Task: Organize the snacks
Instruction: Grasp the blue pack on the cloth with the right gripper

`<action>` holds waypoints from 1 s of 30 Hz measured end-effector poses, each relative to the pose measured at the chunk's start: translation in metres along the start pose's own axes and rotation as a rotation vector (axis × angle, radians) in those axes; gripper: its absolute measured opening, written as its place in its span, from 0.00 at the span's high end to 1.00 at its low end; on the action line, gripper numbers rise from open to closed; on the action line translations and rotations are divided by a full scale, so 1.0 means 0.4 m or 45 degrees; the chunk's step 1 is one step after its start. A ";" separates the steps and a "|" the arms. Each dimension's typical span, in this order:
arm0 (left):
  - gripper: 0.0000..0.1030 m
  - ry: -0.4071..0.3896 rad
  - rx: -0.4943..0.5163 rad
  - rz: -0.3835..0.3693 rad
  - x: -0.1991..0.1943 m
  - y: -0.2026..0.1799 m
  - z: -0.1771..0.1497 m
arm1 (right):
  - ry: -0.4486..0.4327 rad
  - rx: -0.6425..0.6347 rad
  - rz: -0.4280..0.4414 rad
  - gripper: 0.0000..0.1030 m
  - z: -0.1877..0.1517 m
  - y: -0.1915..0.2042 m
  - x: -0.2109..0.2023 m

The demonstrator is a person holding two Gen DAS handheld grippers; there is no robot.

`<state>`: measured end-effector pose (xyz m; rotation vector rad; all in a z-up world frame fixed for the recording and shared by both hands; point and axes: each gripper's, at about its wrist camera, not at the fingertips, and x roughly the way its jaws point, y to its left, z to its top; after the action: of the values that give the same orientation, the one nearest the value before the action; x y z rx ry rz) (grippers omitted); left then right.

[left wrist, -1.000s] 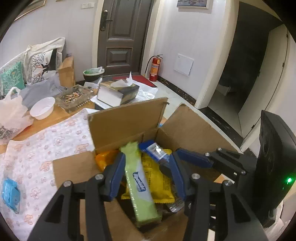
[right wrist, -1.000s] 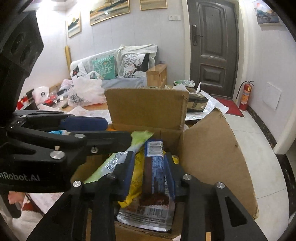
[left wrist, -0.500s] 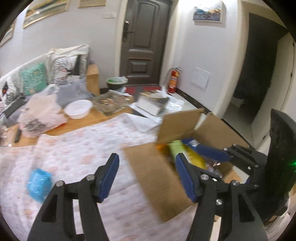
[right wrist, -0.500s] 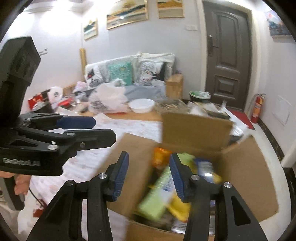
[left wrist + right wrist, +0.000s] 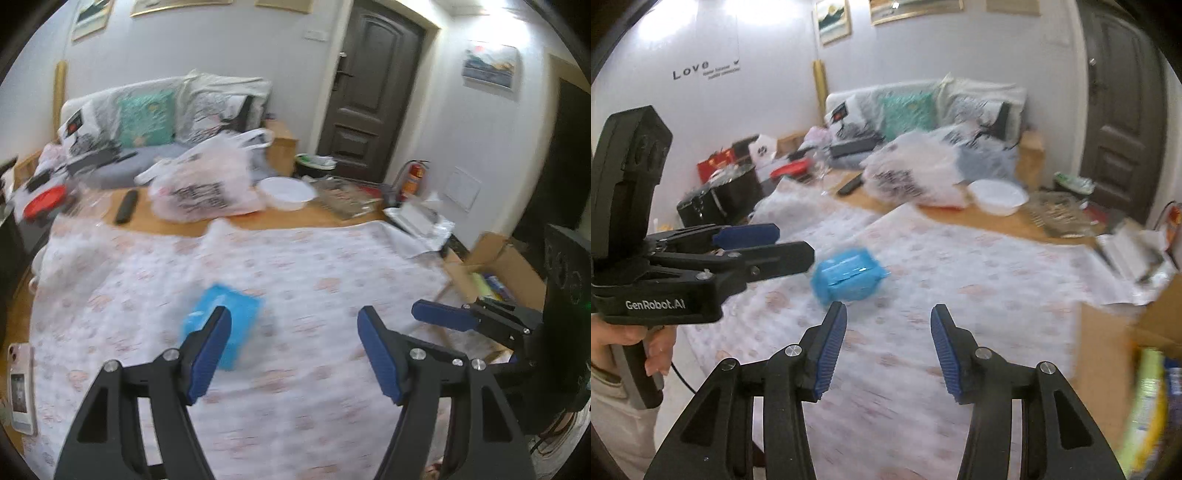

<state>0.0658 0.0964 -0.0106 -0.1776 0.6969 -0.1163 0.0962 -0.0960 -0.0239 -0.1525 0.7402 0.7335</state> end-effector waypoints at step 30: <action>0.37 0.164 -0.226 -0.164 0.172 0.400 -0.047 | 0.223 0.188 -0.003 0.17 0.106 0.098 0.530</action>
<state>0.1137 0.2390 -0.1000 -0.3881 0.8248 -0.1907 0.2014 0.0665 -0.1280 -0.0844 0.9579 0.6661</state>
